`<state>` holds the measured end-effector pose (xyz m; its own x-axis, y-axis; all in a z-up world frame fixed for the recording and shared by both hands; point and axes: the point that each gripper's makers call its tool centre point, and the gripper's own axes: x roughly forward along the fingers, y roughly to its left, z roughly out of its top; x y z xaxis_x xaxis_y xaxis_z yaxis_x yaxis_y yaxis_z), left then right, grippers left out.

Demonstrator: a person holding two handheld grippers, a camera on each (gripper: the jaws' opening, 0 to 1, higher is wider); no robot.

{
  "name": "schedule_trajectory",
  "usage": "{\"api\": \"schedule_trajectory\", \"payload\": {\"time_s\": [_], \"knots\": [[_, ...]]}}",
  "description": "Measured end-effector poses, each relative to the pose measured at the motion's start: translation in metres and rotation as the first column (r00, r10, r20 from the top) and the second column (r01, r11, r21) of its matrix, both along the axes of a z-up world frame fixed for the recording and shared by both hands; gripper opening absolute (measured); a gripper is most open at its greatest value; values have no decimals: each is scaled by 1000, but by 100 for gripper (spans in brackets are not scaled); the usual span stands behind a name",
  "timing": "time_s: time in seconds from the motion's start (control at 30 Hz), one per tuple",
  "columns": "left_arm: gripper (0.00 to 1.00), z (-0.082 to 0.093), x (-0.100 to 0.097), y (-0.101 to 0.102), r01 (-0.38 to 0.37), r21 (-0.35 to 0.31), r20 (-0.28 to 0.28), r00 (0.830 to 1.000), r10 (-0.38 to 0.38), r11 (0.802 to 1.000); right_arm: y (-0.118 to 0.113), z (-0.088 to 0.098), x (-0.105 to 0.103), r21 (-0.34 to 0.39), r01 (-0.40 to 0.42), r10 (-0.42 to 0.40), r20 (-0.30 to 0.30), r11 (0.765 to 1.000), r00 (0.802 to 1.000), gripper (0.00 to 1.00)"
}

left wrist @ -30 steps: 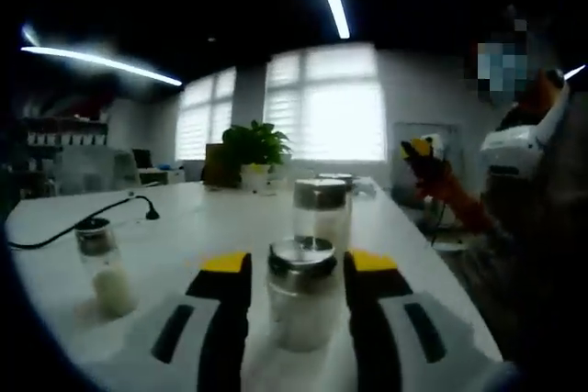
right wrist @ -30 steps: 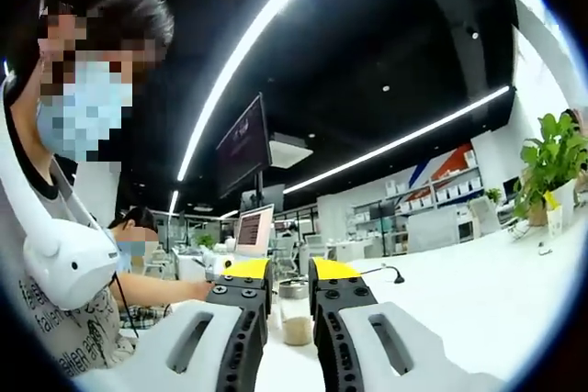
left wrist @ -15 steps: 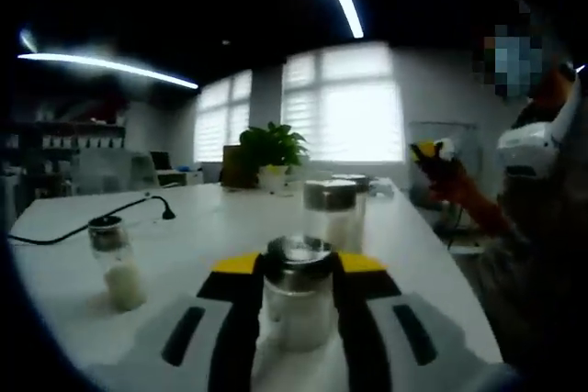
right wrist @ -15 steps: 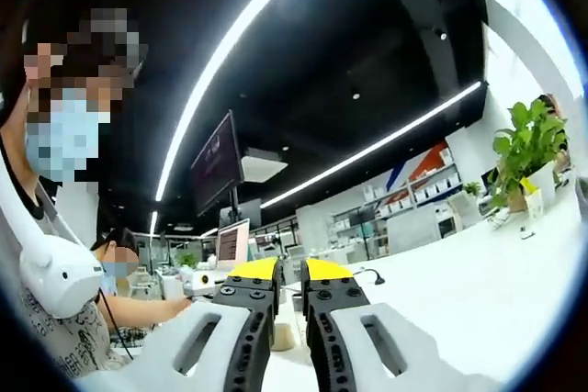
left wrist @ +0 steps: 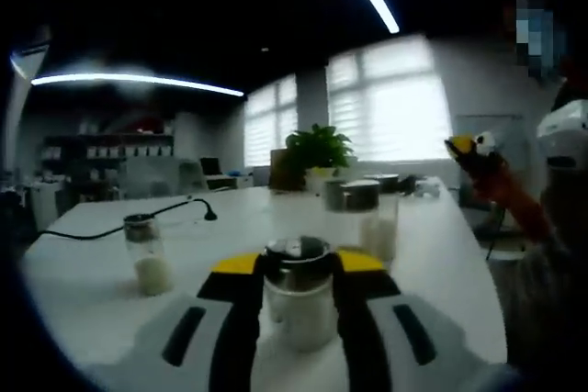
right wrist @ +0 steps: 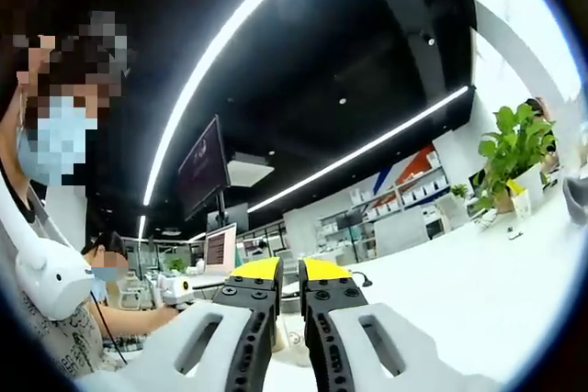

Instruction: Rotate the seasoning bottle until the label or dispensing opening points toward the visible target arrow and the bottle remains upright within the marked orientation range

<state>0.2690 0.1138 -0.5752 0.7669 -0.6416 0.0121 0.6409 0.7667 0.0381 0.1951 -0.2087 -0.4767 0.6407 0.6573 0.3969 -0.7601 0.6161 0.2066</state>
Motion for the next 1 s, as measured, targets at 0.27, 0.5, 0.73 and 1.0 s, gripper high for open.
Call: {"api": "schedule_trajectory", "payload": {"time_s": [0.27, 0.5, 0.73, 1.0], "knots": [[32, -2, 3, 2, -115, -15, -22, 993, 115, 993, 5, -9, 7, -10, -15, 14, -42, 1000, 999, 5], [33, -1, 4, 1, -97, -56, -59, 994, 93, 994, 5, -11, 10, -8, -21, 20, -56, 1000, 998, 6], [45, 20, -7, -1, 19, 11, 8, 1000, -19, 1000, 11, -18, 12, -17, -48, 47, -81, 999, 996, 7], [39, 38, -15, -8, 269, 79, 49, 961, -273, 960, 16, -22, 8, -35, -60, 57, -87, 998, 995, 7]]}}
